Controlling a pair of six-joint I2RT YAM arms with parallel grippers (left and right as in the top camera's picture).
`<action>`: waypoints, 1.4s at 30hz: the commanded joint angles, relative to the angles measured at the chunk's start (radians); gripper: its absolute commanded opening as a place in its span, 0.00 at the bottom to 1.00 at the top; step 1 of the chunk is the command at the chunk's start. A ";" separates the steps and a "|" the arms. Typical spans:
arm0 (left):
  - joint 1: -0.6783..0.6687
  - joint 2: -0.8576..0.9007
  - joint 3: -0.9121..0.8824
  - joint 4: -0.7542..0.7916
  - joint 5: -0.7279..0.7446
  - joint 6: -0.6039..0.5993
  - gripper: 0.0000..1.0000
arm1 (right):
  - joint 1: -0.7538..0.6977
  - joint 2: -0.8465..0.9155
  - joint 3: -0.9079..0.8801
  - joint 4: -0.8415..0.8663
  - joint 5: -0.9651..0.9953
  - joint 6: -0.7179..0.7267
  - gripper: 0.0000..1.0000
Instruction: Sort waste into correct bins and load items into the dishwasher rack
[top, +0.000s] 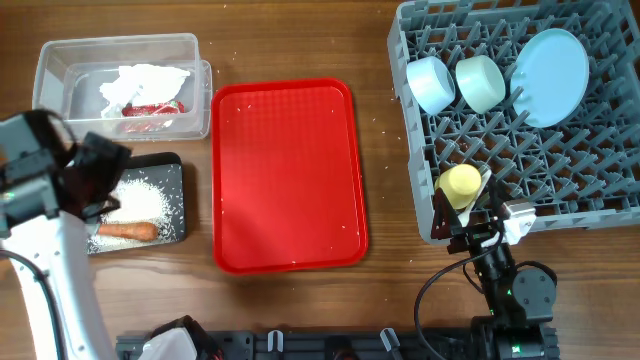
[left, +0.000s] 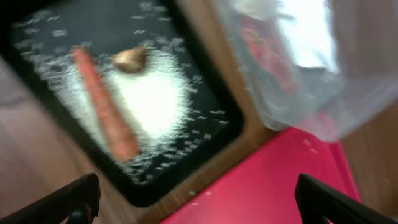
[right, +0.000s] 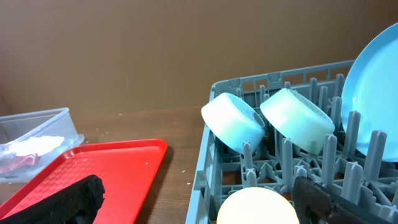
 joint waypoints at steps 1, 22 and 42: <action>-0.191 -0.117 -0.071 0.219 -0.017 0.080 1.00 | 0.004 -0.006 -0.001 0.001 0.018 0.010 1.00; -0.387 -1.048 -1.072 0.934 0.105 0.435 1.00 | 0.004 -0.006 -0.001 0.001 0.018 0.010 1.00; -0.386 -1.225 -1.153 0.896 0.105 0.431 1.00 | 0.004 -0.006 -0.001 0.001 0.018 0.010 1.00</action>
